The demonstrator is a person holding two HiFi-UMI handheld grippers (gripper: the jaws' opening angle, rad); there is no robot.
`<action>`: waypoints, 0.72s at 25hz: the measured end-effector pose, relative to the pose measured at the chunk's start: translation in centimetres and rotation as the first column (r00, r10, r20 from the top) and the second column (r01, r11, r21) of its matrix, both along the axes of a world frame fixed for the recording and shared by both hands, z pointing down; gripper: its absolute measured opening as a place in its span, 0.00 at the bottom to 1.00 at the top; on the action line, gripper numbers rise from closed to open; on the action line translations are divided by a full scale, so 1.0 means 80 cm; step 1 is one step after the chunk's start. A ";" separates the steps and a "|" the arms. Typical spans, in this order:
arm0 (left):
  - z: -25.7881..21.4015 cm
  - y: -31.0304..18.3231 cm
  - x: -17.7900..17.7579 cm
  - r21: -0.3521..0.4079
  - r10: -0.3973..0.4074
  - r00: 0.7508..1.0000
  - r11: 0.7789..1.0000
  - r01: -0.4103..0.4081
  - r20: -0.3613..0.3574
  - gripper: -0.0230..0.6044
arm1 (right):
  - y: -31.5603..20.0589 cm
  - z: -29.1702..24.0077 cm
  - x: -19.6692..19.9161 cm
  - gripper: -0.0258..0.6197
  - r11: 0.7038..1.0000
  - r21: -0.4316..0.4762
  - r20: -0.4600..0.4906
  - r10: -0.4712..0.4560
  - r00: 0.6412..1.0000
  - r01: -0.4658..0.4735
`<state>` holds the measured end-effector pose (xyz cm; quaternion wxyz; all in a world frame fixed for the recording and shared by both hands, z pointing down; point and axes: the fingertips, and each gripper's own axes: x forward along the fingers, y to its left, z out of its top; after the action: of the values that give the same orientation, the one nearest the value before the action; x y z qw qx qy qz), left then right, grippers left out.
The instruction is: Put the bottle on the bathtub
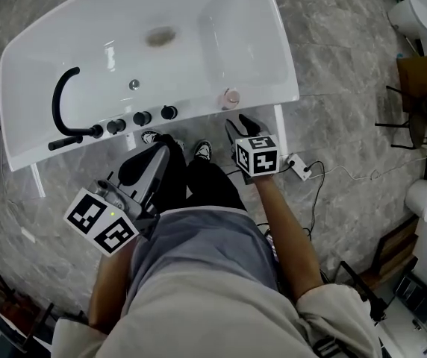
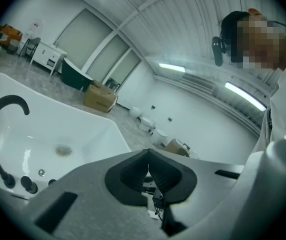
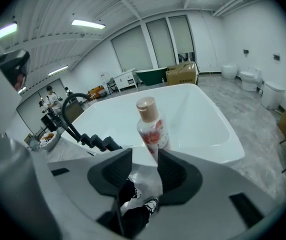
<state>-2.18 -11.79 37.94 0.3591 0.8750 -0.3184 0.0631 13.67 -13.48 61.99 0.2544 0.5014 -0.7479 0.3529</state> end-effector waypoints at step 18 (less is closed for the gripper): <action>0.020 0.055 0.024 -0.039 0.076 0.995 0.997 -0.073 0.071 0.05 | 0.082 -0.141 0.022 0.13 0.998 0.055 0.047 -0.007 0.999 0.005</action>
<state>-0.27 -7.35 39.54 0.3606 0.8768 -0.2971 0.1138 15.42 -6.89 50.72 0.2237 0.4974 -0.7647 0.3432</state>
